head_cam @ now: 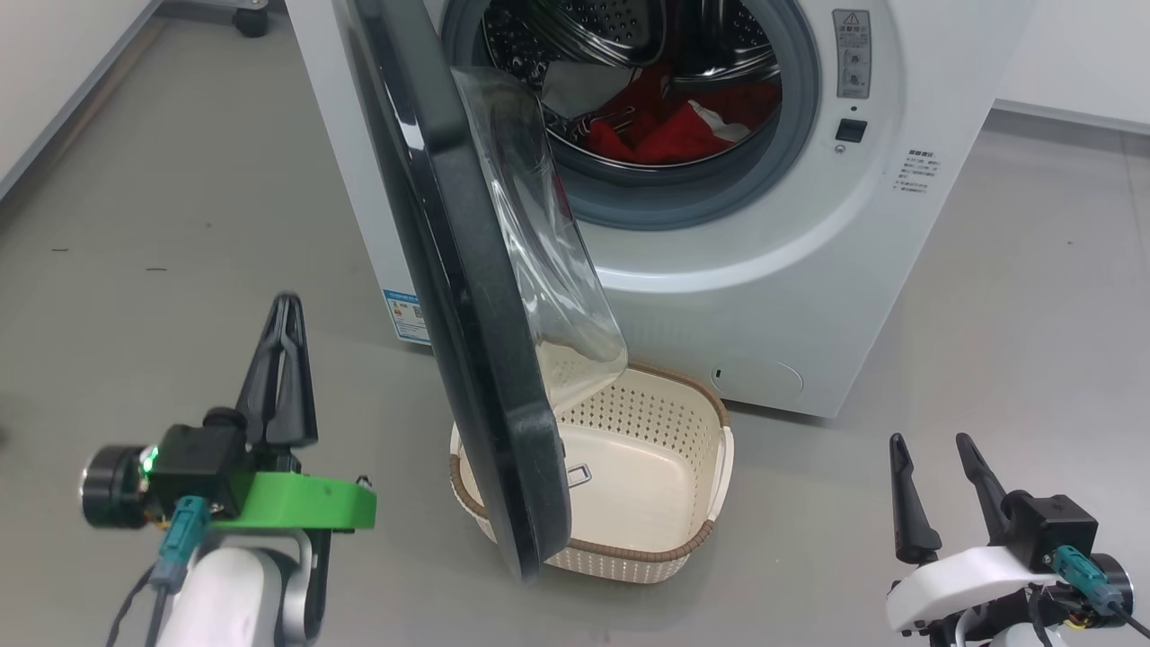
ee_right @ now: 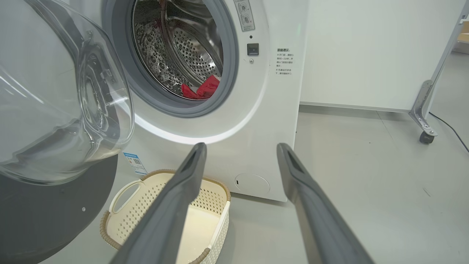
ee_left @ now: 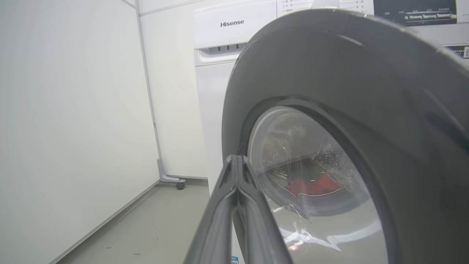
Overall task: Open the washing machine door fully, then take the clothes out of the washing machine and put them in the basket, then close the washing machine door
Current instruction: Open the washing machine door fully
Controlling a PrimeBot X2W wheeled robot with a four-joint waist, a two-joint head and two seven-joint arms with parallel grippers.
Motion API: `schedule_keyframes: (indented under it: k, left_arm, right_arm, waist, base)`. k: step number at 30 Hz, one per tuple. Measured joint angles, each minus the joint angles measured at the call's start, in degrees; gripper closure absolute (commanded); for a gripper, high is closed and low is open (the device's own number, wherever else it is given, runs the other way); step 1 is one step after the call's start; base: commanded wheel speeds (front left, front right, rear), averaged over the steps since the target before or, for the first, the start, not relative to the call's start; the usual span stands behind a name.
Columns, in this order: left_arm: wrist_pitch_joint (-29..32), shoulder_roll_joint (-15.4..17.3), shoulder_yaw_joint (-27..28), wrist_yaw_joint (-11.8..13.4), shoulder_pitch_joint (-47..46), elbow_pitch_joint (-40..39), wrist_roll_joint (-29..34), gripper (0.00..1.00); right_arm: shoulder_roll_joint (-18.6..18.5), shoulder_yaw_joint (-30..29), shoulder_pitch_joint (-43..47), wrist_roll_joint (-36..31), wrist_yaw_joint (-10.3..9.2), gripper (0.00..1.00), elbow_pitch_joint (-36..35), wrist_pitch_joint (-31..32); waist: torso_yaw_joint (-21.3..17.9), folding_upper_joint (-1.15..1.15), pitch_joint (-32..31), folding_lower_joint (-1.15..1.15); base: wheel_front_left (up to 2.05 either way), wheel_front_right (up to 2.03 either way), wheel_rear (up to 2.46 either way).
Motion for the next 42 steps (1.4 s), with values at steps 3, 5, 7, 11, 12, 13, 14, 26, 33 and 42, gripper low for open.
schedule_keyframes:
  k: [3, 5, 7, 11, 12, 13, 14, 26, 33, 42]
  left_arm:
    - [0.0, 0.0, 0.3, 0.1, -1.1, -5.1, 1.0, 1.0]
    - [0.0, 0.0, 0.3, 0.1, -1.3, -8.5, 1.6, 1.0]
    - [0.0, 0.0, 0.0, 0.1, -1.4, -11.5, 2.5, 1.0]
    - [-0.1, -0.1, -1.5, -0.1, -1.5, -17.4, 2.8, 1.0]
    - [-0.1, -0.1, -2.2, -0.4, -1.5, -18.7, 2.9, 1.0]
    - [-0.1, -0.1, -2.9, -0.8, -1.5, -19.9, 2.9, 1.0]
    - [-0.1, -0.2, -3.8, -1.2, -1.5, -21.0, 2.9, 1.0]
    - [1.3, -0.3, -19.2, -9.1, 0.7, -27.9, -1.3, 1.0]
    - [5.9, -0.3, -26.8, -10.9, 4.0, -24.8, -4.1, 1.0]
    - [11.0, 0.4, -28.1, -10.9, 6.1, -18.4, -4.2, 1.0]
  right_arm:
    - [0.2, -0.4, 0.0, -0.1, 0.19, 0.0, 0.2, 0.0]
    - [0.3, -0.4, 0.0, -0.3, 0.48, 0.0, 0.4, 0.0]
    - [0.4, -0.5, 0.1, -0.5, 0.56, 0.0, 0.5, 0.0]
    - [0.8, -0.7, 0.1, -0.6, 0.96, 0.0, 0.7, 0.0]
    - [0.9, -0.7, 0.1, -0.7, 0.96, 0.0, 0.7, 0.0]
    - [0.9, -0.8, 0.1, -0.9, 0.97, 0.0, 0.8, 0.0]
    - [1.0, -0.8, 0.1, -1.0, 0.98, 0.0, 0.8, 0.0]
    - [1.7, -1.2, 0.4, -2.1, 1.97, 0.0, 1.3, 0.0]
    - [1.8, -1.0, 0.4, -3.6, 2.37, 0.0, 1.5, 0.0]
    - [1.9, -1.0, 0.1, -4.0, 2.9, 0.0, 1.5, 0.0]
  waist:
    - [0.3, 0.0, -0.3, 0.0]
    - [0.5, 0.0, -0.5, 0.0]
    - [0.6, 0.0, -0.6, 0.0]
    - [0.7, 0.0, -0.8, 0.0]
    - [0.7, 0.0, -0.8, 0.0]
    - [0.6, 0.0, -0.8, 0.0]
    - [0.6, 0.0, -0.9, 0.0]
    - [0.0, 0.0, -0.7, 0.0]
    - [-0.3, 0.0, -0.2, 0.0]
    - [-1.3, 0.0, 0.9, 0.0]
  base:
    - [0.0, 0.0, 0.0]
    - [0.0, 0.0, 0.0]
    - [0.0, 0.0, 0.0]
    - [0.0, 0.0, 0.0]
    - [0.0, 0.0, 0.0]
    - [0.0, 0.0, 0.0]
    - [0.0, 0.0, 0.0]
    - [0.0, 0.0, 0.0]
    - [0.0, 0.0, 0.0]
    - [0.0, 0.0, 0.0]
